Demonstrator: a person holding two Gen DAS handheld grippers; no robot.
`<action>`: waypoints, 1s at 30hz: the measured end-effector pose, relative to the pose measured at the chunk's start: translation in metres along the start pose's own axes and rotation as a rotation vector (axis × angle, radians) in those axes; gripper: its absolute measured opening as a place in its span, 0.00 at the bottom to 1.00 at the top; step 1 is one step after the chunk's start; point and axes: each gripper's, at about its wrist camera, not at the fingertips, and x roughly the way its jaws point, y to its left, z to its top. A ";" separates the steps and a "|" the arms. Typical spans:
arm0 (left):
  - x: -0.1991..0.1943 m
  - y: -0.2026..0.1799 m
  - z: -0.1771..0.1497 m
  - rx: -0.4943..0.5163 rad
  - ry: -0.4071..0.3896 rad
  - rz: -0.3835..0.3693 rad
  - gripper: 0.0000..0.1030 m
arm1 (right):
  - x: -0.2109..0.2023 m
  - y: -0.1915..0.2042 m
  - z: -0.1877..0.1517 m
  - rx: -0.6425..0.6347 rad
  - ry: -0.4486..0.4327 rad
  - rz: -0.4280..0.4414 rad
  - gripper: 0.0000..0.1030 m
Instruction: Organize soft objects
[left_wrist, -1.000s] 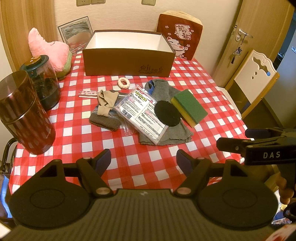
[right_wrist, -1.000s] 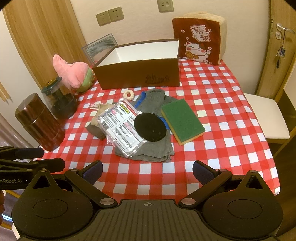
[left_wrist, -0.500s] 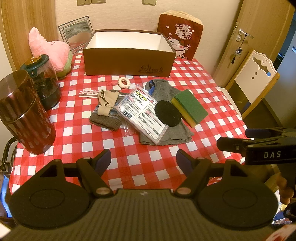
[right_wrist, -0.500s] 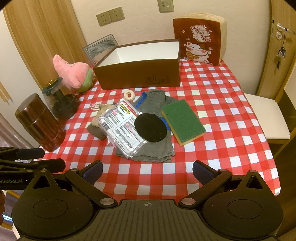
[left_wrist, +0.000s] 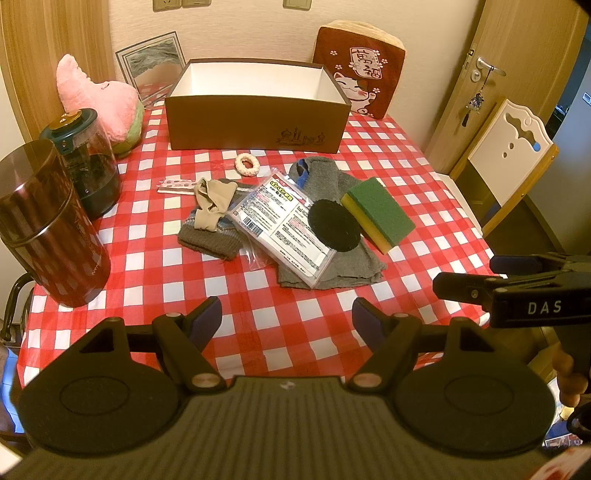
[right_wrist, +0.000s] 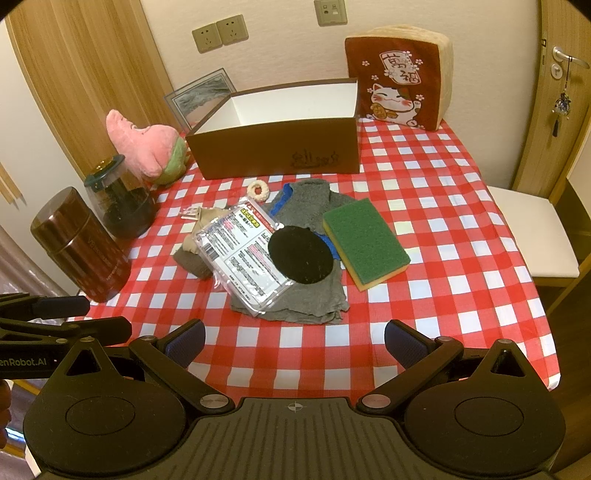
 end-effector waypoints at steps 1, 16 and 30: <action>0.000 0.000 0.000 0.000 0.000 0.000 0.74 | 0.000 0.000 -0.001 0.000 0.000 -0.001 1.00; 0.000 0.000 0.000 0.000 0.001 0.001 0.74 | -0.001 -0.001 -0.001 -0.002 0.002 0.005 1.00; 0.010 0.000 -0.001 -0.011 0.010 0.014 0.74 | 0.003 0.002 -0.001 -0.003 0.003 0.017 1.00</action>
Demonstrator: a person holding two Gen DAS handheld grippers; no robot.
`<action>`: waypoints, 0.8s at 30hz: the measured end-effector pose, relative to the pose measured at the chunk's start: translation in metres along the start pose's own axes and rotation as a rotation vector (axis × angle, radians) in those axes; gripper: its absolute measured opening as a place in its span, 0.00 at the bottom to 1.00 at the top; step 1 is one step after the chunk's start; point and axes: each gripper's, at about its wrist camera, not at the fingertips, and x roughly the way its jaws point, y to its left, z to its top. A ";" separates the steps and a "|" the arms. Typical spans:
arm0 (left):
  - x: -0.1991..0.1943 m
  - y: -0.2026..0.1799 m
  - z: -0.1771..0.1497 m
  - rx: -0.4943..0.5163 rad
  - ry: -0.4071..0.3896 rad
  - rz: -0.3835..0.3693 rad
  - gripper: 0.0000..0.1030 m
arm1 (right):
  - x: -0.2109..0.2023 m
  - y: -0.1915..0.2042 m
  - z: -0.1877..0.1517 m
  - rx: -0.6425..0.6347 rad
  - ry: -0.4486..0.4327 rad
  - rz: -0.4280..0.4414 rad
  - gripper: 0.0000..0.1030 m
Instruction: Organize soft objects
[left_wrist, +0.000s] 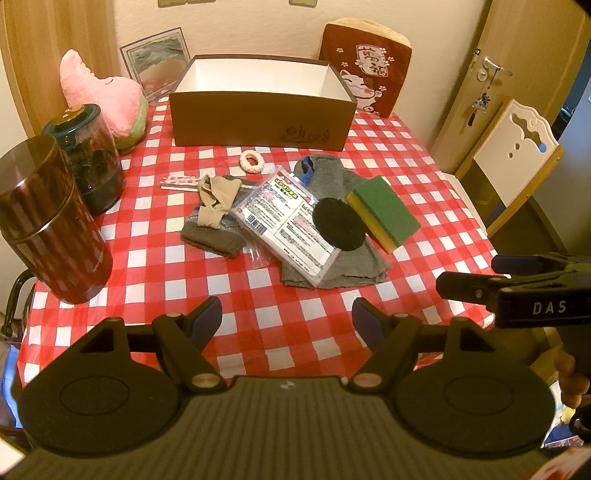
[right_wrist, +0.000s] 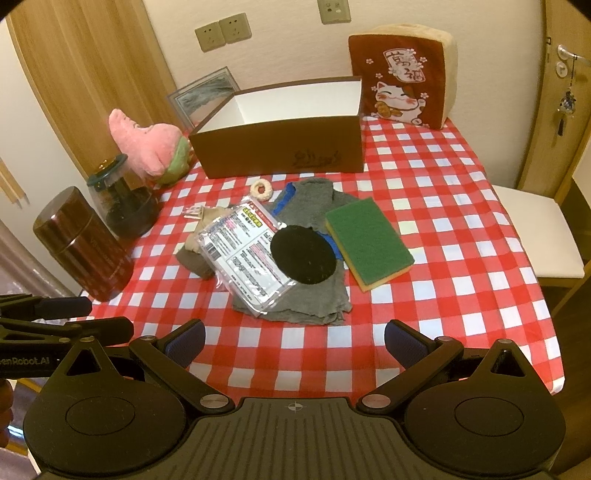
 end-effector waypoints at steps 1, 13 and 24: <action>-0.001 0.000 0.001 -0.001 0.001 0.001 0.74 | 0.001 0.000 0.000 -0.001 0.000 0.002 1.00; 0.020 0.005 0.012 -0.024 0.020 0.019 0.74 | 0.018 -0.009 0.012 -0.045 -0.037 0.050 1.00; 0.074 0.016 0.018 -0.073 0.049 0.012 0.71 | 0.069 -0.017 0.022 -0.158 -0.067 0.117 0.85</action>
